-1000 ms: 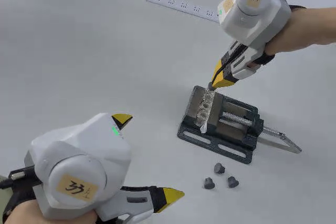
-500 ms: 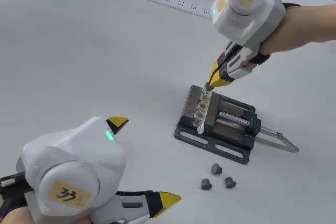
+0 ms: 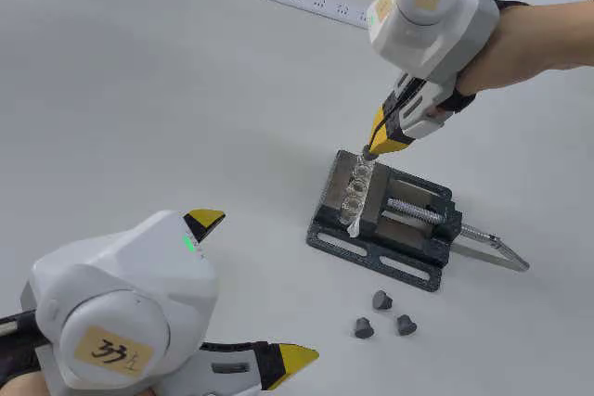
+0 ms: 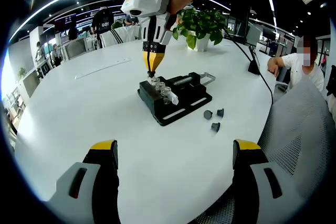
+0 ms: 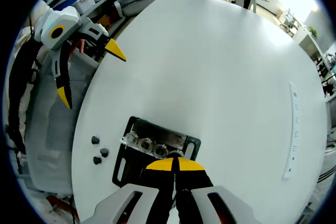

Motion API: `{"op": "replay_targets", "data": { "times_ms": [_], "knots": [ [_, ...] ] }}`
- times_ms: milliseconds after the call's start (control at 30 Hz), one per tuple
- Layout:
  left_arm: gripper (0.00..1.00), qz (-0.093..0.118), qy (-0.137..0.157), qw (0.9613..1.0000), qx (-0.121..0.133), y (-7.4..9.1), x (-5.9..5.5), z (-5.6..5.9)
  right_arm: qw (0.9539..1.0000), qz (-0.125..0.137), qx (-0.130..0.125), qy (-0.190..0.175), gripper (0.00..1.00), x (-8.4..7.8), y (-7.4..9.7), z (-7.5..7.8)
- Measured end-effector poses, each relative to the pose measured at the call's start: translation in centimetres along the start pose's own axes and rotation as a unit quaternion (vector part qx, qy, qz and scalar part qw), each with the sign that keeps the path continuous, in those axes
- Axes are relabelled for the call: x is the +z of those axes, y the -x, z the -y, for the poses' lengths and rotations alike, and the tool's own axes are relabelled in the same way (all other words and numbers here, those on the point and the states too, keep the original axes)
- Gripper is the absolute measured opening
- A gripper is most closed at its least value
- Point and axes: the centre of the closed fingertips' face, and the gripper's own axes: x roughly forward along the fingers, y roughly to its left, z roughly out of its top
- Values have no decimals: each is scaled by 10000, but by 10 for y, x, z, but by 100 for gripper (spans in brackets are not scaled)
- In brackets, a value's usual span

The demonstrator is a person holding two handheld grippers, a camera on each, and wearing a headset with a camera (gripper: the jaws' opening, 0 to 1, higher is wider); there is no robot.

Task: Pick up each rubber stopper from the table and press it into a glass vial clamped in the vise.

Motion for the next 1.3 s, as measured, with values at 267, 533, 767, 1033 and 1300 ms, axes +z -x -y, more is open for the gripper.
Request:
{"op": "replay_targets", "data": {
  "times_ms": [267, 533, 767, 1033, 1300],
  "knots": [
    [89, -10, 17, 10000, 1, 0, -1, 0, 9999, -46, 85, -31, 0, -1, -1, 3],
    [89, -21, 44, 10000, 11, 0, -2, 0, 9998, -181, 108, -1, 0, -3, -2, 3],
    [89, -34, 59, 10000, 4, -1, -2, 0, 9995, -294, 112, 68, 0, -2, -2, 3],
    [89, -43, 67, 10000, 11, -1, -2, 0, 9988, -463, 80, 160, 0, -1, -3, 5],
    [89, -61, 56, 10000, 14, -1, -3, 0, 9988, -466, 151, -10, 0, -3, -3, 4]
  ]
}}
